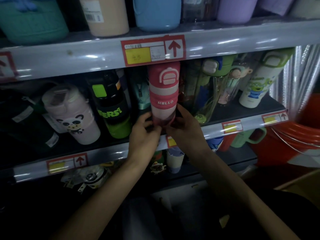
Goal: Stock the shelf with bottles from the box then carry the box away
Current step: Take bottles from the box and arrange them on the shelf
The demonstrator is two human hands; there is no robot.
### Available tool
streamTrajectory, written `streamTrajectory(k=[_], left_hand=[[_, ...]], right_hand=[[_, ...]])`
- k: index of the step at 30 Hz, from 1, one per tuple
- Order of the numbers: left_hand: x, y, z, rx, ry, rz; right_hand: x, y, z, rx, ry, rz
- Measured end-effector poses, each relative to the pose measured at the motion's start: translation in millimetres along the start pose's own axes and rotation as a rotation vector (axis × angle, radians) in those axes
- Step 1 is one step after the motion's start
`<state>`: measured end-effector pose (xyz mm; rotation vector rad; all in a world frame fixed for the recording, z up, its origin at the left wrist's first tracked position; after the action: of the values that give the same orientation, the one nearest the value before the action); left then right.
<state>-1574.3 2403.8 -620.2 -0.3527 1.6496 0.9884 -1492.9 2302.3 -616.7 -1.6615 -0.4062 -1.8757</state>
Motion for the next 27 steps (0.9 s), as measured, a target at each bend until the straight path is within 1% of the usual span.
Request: streamTrajectory(k=[5, 7, 11, 13, 15, 19, 22, 25, 27], left_hand=[[-4, 6, -3, -0.009, -0.005, 0.01], [-6, 9, -7, -0.025, -0.036, 0.046], [-3, 15, -24, -0.087, -0.161, 0.206], [-4, 16, -33, -0.105, -0.246, 0.27], [-10, 12, -41, -0.106, -0.32, 0.276], [-27, -9, -51, -0.056, -0.432, 0.228], [-39, -31, -52, 0.032, -0.439, 0.201], [-51, -49, -50, 0.123, -0.44, 0.144], [-57, -59, -45, 0.141, -0.449, 0.129]], right_hand=[[4, 6, -4, -0.043, -0.022, -0.047], [9, 11, -9, -0.051, -0.046, -0.046], [18, 25, -26, -0.103, -0.101, -0.101], [23, 35, -35, -0.13, -0.092, -0.145], [31, 46, -44, -0.166, -0.046, -0.192], [49, 70, -52, -0.289, 0.08, -0.281], [55, 87, -41, -0.354, 0.126, -0.366], [53, 98, -27, -0.368, 0.104, -0.436], [48, 102, -21, -0.354, 0.062, -0.431]])
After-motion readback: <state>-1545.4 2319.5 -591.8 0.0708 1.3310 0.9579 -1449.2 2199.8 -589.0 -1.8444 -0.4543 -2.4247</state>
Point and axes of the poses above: each hand's wrist, its own z-axis towards the middle knuckle, its own y-axis out of the back of the hand, x = y × z, the point moved 1 cm from there along z, towards the middle knuckle, and after that the axes turned 15 degrees about z, right-handed, at the moved point
